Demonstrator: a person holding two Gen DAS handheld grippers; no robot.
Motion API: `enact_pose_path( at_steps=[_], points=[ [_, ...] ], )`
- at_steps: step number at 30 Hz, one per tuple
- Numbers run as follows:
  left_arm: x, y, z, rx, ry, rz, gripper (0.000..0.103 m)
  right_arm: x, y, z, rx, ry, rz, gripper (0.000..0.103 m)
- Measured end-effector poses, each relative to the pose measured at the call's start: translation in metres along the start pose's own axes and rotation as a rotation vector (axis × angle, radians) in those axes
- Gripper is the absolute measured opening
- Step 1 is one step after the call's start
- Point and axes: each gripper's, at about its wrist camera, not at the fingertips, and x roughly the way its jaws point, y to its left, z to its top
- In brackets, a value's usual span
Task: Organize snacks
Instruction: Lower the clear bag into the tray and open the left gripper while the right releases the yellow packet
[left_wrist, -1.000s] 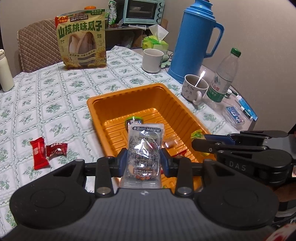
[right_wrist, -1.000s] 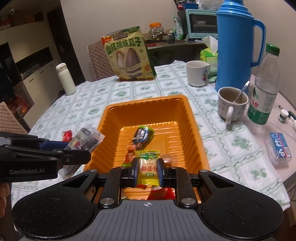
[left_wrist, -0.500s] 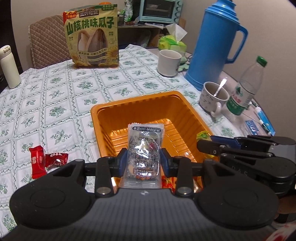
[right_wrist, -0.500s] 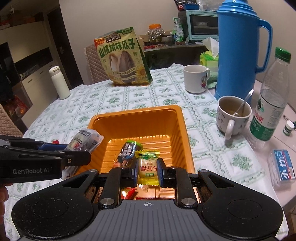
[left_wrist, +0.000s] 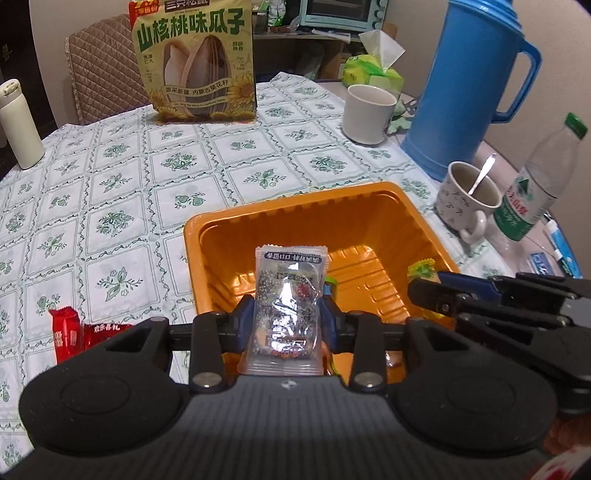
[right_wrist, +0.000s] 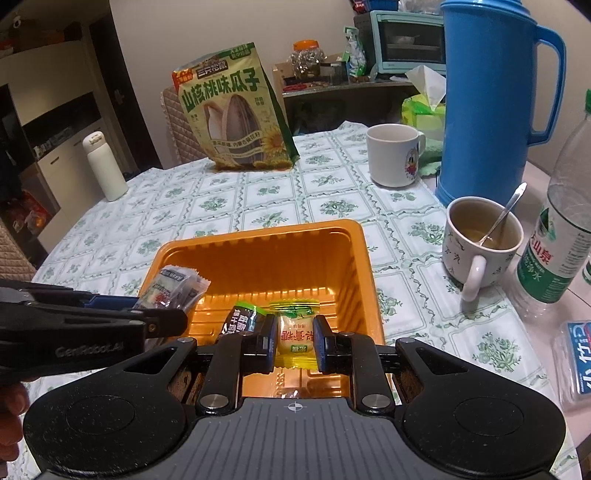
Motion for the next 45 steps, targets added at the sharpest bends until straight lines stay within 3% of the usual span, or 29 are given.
enact_pose_path(
  at_steps=[19,45],
  points=[
    [0.045,0.003,0.010,0.032,0.069,0.027,0.035,0.022,-0.013,0.009,0.041,0.021,-0.001,0.021],
    [0.023,0.011,0.007,0.042,0.037,-0.063,0.035,0.032,-0.011,0.012,0.060,0.037,0.013,0.021]
  ],
)
